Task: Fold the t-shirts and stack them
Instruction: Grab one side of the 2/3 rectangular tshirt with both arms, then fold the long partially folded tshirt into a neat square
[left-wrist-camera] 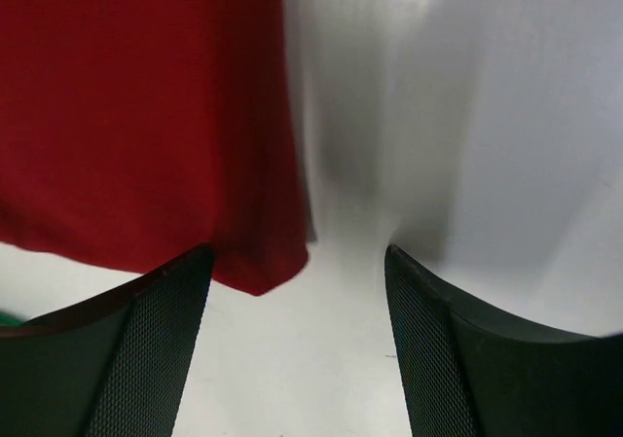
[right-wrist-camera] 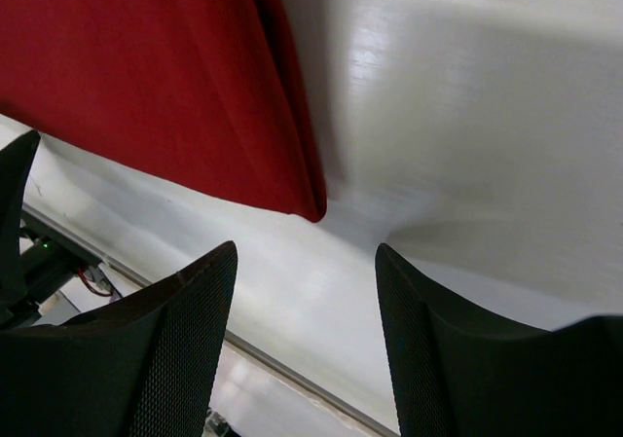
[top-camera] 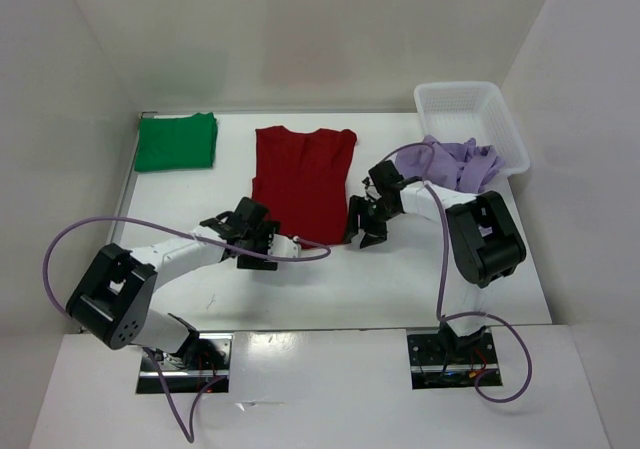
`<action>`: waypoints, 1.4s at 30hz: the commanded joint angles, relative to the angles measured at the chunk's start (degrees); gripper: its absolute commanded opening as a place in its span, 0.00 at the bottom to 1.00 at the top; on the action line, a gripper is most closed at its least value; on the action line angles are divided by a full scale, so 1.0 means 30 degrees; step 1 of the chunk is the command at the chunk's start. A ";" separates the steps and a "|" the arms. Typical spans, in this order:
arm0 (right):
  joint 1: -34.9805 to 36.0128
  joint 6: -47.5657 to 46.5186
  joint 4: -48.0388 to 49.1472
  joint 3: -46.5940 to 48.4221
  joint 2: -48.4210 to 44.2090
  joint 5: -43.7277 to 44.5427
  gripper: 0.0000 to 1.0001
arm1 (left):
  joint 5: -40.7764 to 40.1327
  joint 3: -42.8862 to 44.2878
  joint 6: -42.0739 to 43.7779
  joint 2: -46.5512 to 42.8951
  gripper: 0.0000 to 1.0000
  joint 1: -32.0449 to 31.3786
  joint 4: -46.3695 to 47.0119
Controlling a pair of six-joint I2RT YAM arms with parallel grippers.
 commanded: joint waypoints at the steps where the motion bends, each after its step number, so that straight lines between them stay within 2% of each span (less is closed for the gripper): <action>1: 0.0153 0.0199 0.0752 0.0783 0.0425 -0.0326 0.64 | -0.1291 -0.0510 0.0898 0.0578 0.78 -0.0114 0.2040; 4: 0.0153 0.0199 0.0752 0.0783 0.0630 -0.0676 0.64 | -0.1556 -0.0510 0.0898 0.0756 0.78 -0.0114 0.2482; 7: 0.0327 0.0373 0.0752 0.0957 0.0806 -0.0678 0.64 | -0.1964 -0.0715 0.0898 0.1134 0.65 -0.0114 0.3039; 8: 0.0329 0.0374 0.0752 0.0959 0.1009 -0.0678 0.64 | -0.1967 -0.0715 0.0898 0.1136 0.57 -0.0114 0.3213; 15: 0.0505 0.0726 0.0928 0.1513 0.2180 -0.0502 0.64 | -0.1967 -0.0715 0.0898 0.1310 0.38 -0.0114 0.3215; 18: 0.0505 0.0726 0.1104 0.1689 0.2562 -0.0734 0.54 | -0.1967 -0.0540 0.1073 0.1312 0.23 -0.0114 0.3215; 19: 0.0505 0.0726 0.1104 0.1691 0.2564 -0.0736 0.43 | -0.1967 -0.0540 0.1074 0.1312 0.19 -0.0114 0.3215; 21: 0.0505 0.0726 0.1104 0.1691 0.2564 -0.0736 0.27 | -0.1967 -0.0366 0.0899 0.1312 0.04 -0.0114 0.3215; 22: 0.0505 0.0726 0.1104 0.1691 0.2564 -0.0736 0.10 | -0.1793 -0.0364 0.0695 0.1312 0.02 -0.0114 0.2982; 24: 0.0505 0.0726 0.0928 0.1691 0.2564 -0.0736 0.00 | -0.1032 0.0249 0.0050 0.1312 0.00 0.0061 0.2456; 27: 0.0505 0.0523 0.0665 0.1515 0.2039 -0.0912 0.00 | -0.0387 0.1128 -0.0157 0.1080 0.00 0.0061 0.0993; 30: 0.0856 0.0521 -0.0183 0.1017 0.1160 -0.0912 0.00 | 0.0082 0.1685 -0.0360 0.0612 0.00 0.0061 -0.1959; 35: 0.1589 0.0900 -0.1179 -0.0910 -0.1295 -0.0736 0.00 | 0.0434 0.1482 -0.0743 -0.0941 0.00 -0.0114 -0.4574; 42: 0.4568 0.2920 -0.3376 -0.2323 -0.5459 0.0374 0.00 | 0.1371 0.2242 -0.1182 -0.3900 0.00 -0.1284 -0.9607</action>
